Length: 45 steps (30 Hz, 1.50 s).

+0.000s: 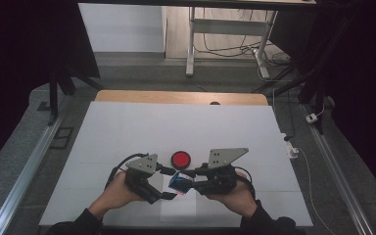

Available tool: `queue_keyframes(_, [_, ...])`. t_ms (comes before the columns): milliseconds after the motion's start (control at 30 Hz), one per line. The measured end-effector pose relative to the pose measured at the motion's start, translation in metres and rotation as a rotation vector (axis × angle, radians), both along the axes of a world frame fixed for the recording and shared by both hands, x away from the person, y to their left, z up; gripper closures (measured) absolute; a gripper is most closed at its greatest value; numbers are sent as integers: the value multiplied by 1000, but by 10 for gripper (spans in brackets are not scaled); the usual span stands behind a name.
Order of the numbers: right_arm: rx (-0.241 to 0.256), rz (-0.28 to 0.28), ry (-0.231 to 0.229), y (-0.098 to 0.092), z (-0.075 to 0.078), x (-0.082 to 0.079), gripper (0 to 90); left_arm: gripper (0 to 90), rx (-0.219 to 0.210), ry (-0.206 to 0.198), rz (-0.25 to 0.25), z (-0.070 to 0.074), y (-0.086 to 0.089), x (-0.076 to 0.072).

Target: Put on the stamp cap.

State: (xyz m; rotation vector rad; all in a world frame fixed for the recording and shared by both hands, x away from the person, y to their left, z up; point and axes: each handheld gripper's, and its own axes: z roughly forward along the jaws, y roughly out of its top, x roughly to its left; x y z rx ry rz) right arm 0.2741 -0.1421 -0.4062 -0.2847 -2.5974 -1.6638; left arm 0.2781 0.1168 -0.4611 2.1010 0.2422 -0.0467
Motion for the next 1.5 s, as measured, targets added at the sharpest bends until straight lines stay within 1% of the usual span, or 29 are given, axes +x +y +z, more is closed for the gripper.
queue_keyframes(100, [-1, -4, -5, 0, 1, 0, 696, 165, 15, 8, 54, 0, 6, -3])
queue_keyframes(167, [-2, -5, -5, -1, 1, 0, 696, 151, 29, 9, 86, 0, 10, -6])
queue_keyframes(233, [-3, -8, -8, -1, 1, 0, 696, 124, 37, 14, 106, 1, 14, -8])
queue_keyframes(333, [-2, -16, -11, -2, 2, 0, 696, 114, 36, 15, 136, 3, 20, -12])
queue_keyframes(433, [1, -19, -12, -3, 3, -1, 696, 102, 45, 18, 176, 4, 25, -15])
queue_keyframes(667, [1, -26, -18, -4, 3, 0, 696, 65, 54, 46, 264, 3, 41, -25])
queue_keyframes(800, [0, -31, -19, -5, 3, 0, 696, 52, 57, 61, 329, 1, 54, -33])
queue_keyframes(867, [-1, -34, -20, -5, 3, 1, 696, 39, 74, 63, 367, -1, 60, -38])
queue_keyframes(933, [-2, -36, -21, -5, 3, 1, 695, 22, 100, 48, 405, -3, 65, -44])
queue_keyframes(1000, [-5, -37, -21, -6, 4, 1, 696, 14, 112, 54, 432, -5, 71, -49])
queue_keyframes(1167, [-6, -40, -21, -6, 3, 1, 696, 4, 107, 83, 502, -11, 88, -62])
queue_keyframes(1267, [-10, -43, -26, -6, 3, 2, 695, 4, 106, 95, 539, -14, 97, -69])
queue_keyframes(1400, [-15, -47, -28, -6, 2, 2, 695, 3, 132, 98, 578, -17, 105, -77])
queue_keyframes(1500, [-17, -52, -28, -6, 1, 3, 695, 0, 144, 103, 593, -19, 109, -80])
